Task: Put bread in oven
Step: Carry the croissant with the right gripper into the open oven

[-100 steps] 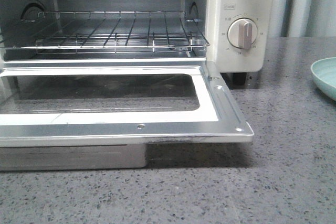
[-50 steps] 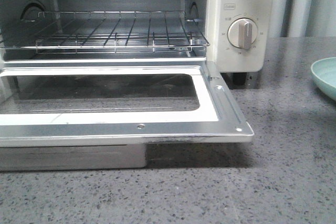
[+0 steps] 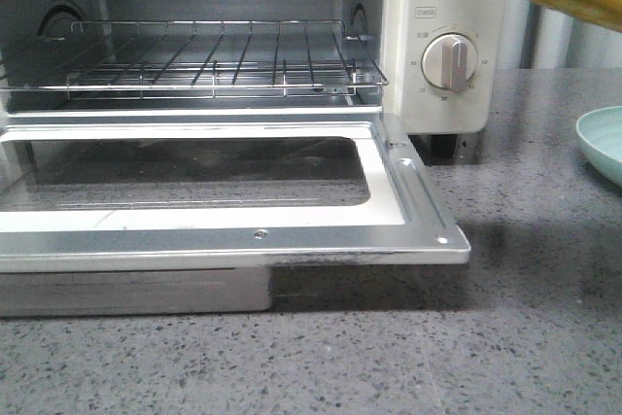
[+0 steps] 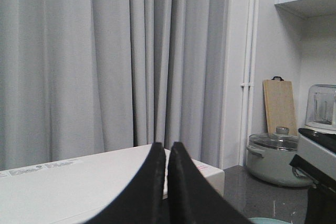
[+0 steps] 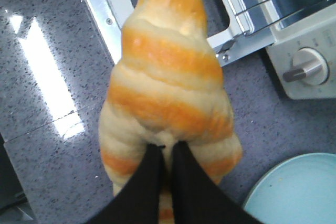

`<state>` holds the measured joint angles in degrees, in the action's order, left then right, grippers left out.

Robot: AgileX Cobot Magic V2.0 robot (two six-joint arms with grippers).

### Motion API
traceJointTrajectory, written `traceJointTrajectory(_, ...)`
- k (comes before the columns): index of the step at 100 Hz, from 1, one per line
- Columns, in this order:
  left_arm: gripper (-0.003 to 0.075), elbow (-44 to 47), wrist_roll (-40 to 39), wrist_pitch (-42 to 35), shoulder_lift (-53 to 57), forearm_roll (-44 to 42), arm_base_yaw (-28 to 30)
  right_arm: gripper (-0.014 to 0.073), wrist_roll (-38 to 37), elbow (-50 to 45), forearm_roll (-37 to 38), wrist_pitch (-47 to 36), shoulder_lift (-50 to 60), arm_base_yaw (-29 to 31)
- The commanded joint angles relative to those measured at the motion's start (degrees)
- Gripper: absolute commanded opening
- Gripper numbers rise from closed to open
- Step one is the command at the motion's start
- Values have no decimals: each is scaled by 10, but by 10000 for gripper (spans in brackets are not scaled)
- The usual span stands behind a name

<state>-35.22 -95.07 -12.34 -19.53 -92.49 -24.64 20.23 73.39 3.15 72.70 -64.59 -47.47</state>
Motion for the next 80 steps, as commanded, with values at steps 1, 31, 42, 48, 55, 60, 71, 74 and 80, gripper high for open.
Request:
traceJointTrajectory(1,-21,-19,0,9,-5,23,-2,-67,8,39,19,-20,-20,-3)
traceJointTrajectory(31,-21,-19,0,9,-5,23,-2,-67,11,97,46,-67,-108,-12)
traceJointTrajectory(42,-21,-19,0,9,-5,23,-2,-67,11,106,121,-78,-131,-55)
traceJointTrajectory(48,-21,-19,0,9,-5,23,-2,-67,4,107,171,-81,-145,-90)
traceJointTrajectory(55,-21,-19,0,9,-5,23,-2,-67,-27,107,245,-81,-163,-132)
traceJointTrajectory(60,-21,-19,0,9,-5,23,-2,-67,-52,107,297,-81,-176,-158)
traceJointTrajectory(71,-21,-19,0,9,-5,23,-2,-69,-72,107,359,-93,-200,-194)
traceJointTrajectory(74,-21,-19,0,9,-5,23,-2,-69,-72,107,360,-103,-203,-198)
traceJointTrajectory(80,-21,-19,0,9,-5,23,-2,-69,-82,109,361,-120,-208,-199)
